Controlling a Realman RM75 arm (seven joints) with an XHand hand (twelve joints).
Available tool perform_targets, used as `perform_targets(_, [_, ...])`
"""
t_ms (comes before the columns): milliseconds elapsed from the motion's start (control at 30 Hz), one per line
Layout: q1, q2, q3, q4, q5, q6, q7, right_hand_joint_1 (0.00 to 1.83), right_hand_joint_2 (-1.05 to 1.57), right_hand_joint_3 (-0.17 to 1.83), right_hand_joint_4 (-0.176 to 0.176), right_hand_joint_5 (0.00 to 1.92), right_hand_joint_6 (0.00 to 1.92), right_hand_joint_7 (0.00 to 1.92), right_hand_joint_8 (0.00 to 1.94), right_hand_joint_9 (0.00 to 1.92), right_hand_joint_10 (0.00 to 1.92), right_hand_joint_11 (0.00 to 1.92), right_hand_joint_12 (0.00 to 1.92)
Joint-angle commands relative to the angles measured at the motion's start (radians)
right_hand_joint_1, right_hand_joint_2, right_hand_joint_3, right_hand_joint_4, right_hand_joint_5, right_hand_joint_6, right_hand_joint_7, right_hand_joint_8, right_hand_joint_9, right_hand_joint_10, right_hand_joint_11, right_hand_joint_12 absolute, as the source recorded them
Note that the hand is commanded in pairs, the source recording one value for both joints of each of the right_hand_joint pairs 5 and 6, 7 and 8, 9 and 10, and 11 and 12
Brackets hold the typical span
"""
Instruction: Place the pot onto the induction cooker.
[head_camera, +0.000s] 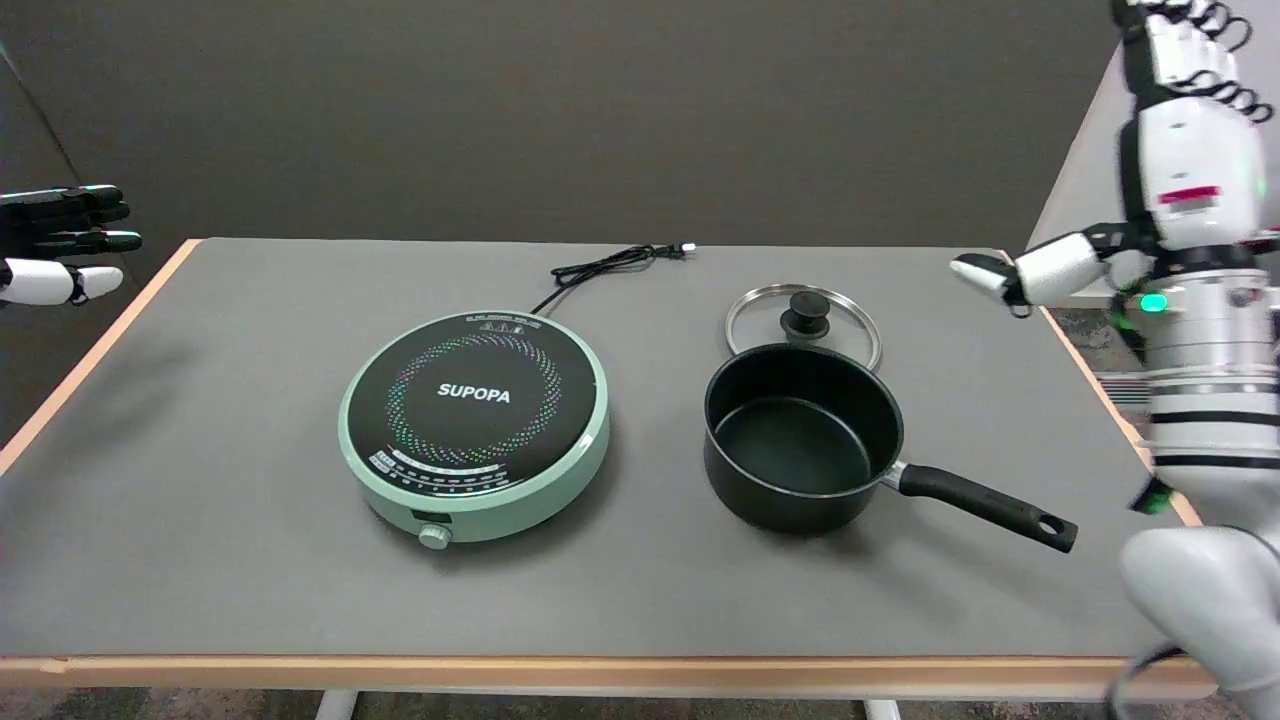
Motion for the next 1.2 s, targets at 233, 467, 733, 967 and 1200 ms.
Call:
perform_targets(233, [0.143,-0.195,-0.675,-0.01,0.096,0.445,-1.074,1.23,-0.39,1.0,-0.176,0.05,0.05,0.05,0.05,0.05,0.05,0.05,0.05])
perform_targets(467, [0.16,-0.215,-0.881,-0.04,0.048,0.588,-1.32,1.23,-0.37,0.99,-0.176,0.05,0.05,0.05,0.05,0.05,0.05,0.05,0.05])
perform_targets(733, [0.162,-0.283,-1.006,-0.13,-0.036,0.69,-1.45,1.23,-0.4,1.05,-0.168,0.04,0.04,0.04,0.04,0.04,0.04,0.04,0.04])
perform_targets(967, [0.154,-0.331,-1.108,-0.256,-0.061,0.932,-1.514,1.21,-0.42,1.1,-0.176,0.03,0.03,0.03,0.03,0.03,0.03,0.03,0.03])
perform_targets(1200, [0.116,-0.34,-1.157,-0.316,-0.055,1.122,-1.537,1.21,-0.41,1.14,-0.176,0.03,0.03,0.03,0.03,0.03,0.03,0.03,0.03])
